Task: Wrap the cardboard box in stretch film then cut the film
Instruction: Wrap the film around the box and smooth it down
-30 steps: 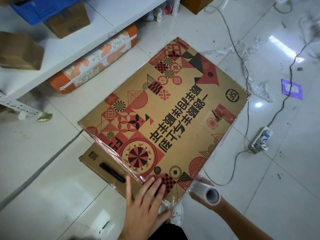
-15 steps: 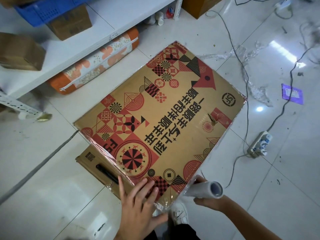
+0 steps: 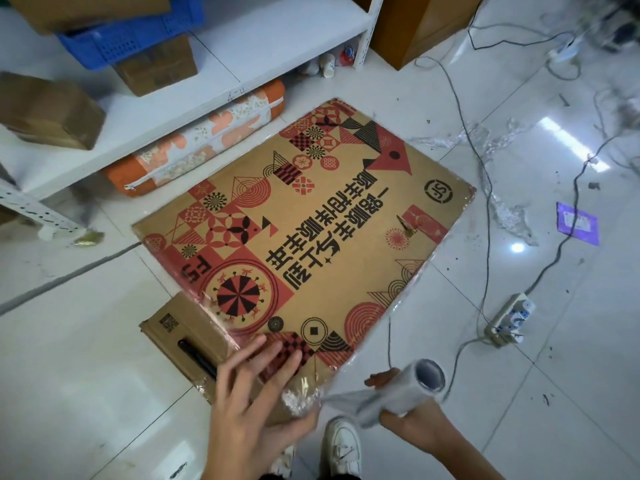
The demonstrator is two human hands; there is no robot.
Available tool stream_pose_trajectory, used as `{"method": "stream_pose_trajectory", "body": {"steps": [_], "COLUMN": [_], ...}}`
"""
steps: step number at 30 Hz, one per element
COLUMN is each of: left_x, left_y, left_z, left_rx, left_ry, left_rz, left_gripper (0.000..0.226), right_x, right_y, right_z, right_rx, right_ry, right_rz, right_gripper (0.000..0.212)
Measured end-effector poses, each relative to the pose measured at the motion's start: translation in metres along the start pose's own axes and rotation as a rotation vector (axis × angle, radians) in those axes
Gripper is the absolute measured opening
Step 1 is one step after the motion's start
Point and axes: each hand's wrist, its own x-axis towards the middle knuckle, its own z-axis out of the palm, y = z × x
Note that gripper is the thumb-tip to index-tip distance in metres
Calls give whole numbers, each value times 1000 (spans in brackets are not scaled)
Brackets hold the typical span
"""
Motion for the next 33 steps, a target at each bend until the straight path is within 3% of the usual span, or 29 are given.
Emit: {"method": "stream_pose_trajectory", "body": {"steps": [4, 7, 10, 18, 22, 25, 33], "left_x": [39, 65, 91, 119, 127, 128, 127], "left_y": [-4, -6, -5, -14, -34, -52, -97], "left_z": [-21, -36, -51, -68, -76, -84, -94], "left_rx": [-67, -103, -114, -246, -334, -364, -455], "left_ry": [58, 81, 89, 112, 155, 147, 131], "left_rz": [-25, -48, -69, -289, -408, -416, -471], "left_gripper": [58, 62, 60, 59, 53, 49, 52], "right_x": [-3, 3, 10, 18, 14, 18, 45], "right_y": [-31, -53, -71, -120, -145, -159, -190], "right_z": [-12, -24, -38, -60, -75, -82, -71], "right_rx": [21, -4, 32, 269, 279, 142, -29], "right_ry": [69, 128, 128, 100, -118, -259, 108], "right_rz": [-108, -227, -297, -292, -377, -403, -373], "right_gripper": [44, 23, 23, 23, 44, 50, 43]}}
